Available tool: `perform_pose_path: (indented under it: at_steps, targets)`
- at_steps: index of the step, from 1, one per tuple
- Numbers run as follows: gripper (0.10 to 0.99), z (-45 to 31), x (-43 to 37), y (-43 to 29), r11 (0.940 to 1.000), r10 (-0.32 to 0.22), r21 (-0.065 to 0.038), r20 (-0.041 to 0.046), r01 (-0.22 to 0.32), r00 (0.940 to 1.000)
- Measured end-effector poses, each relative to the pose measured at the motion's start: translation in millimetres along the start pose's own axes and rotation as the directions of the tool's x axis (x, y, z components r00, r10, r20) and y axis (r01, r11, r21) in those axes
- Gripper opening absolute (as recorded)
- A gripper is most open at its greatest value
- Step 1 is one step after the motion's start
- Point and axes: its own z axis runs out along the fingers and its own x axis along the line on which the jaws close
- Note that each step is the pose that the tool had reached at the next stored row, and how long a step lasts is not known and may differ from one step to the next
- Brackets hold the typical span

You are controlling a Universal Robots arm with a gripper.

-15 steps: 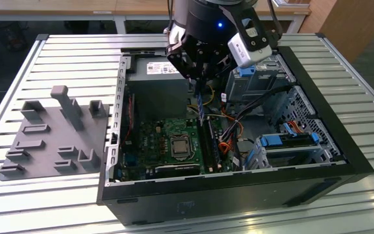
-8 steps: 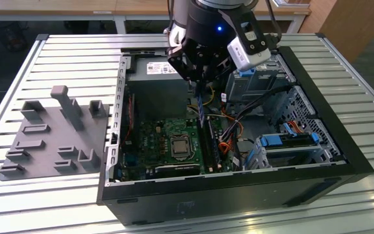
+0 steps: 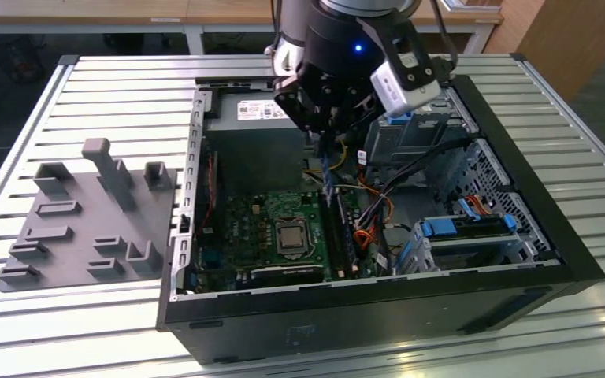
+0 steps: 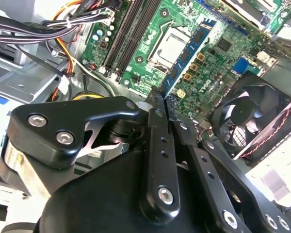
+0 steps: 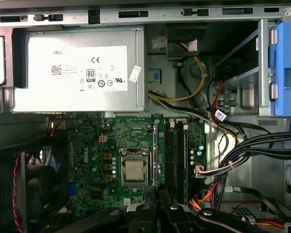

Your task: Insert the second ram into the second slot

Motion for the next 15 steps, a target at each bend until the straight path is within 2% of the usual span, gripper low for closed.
perform_pose_path:
  at_steps: [15]
  targets:
    - [0.137, 1.8, -4.5, 0.2, 1.0000, 0.000, -0.001, 0.0000, 0.000, 1.0000]
